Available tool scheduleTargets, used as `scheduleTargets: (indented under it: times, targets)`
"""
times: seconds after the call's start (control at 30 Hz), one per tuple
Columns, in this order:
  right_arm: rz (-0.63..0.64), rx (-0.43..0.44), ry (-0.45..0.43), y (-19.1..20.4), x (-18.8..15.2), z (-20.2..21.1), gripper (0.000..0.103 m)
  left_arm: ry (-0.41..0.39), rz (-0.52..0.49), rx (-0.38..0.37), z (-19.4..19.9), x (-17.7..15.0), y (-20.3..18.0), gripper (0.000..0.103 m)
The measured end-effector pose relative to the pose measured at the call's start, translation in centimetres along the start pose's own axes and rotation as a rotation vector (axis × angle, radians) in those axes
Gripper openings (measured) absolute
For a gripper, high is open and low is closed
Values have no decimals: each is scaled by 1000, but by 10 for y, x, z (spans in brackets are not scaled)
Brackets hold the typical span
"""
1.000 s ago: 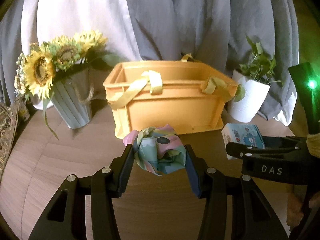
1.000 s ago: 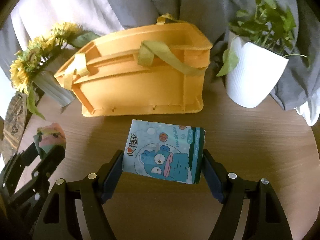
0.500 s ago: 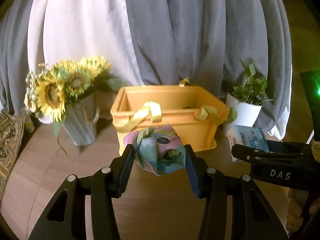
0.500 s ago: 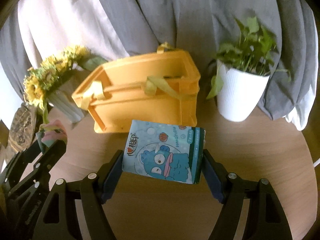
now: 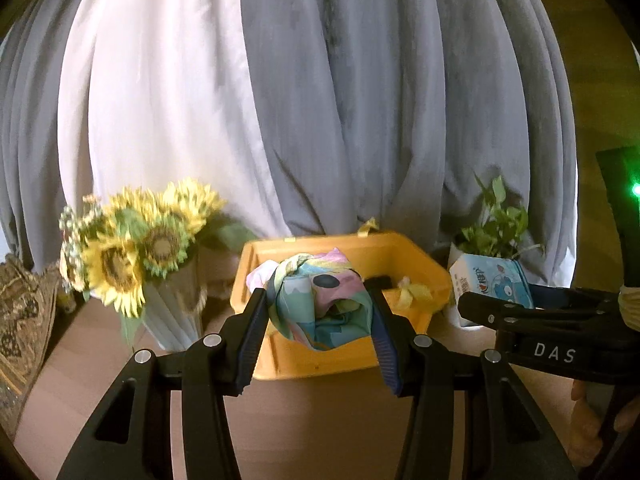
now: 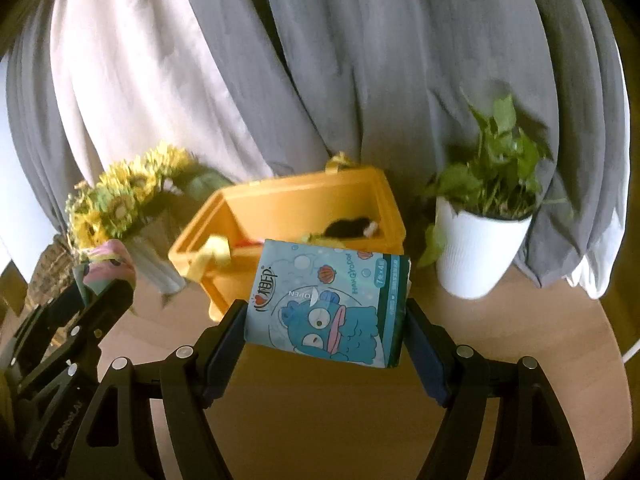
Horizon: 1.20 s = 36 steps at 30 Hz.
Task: Organize soft objects
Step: 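Lift the scarf and tissue pack and carry both over the crate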
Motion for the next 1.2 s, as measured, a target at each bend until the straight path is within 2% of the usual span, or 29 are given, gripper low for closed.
scheduleTargets:
  times: [0.4,0.7,1.2]
  targets:
    - [21,-1,-101,3,41,-1,76,-78,-29,15,-12,34,2,49]
    - [21,-1,-131,5,65,-18,76,-92,-36,30,-39,53,7,49]
    - [43,-9,-67,6,95,-79,76,-18,-59,23,-113,64,12,49]
Point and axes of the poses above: each gripper's, at about its wrist camera, not at the fingertips, and z roughly against the way its jaws point, y to its left, x to its top, the point moved 2 cm from there along -z, roughly the way its jaws point
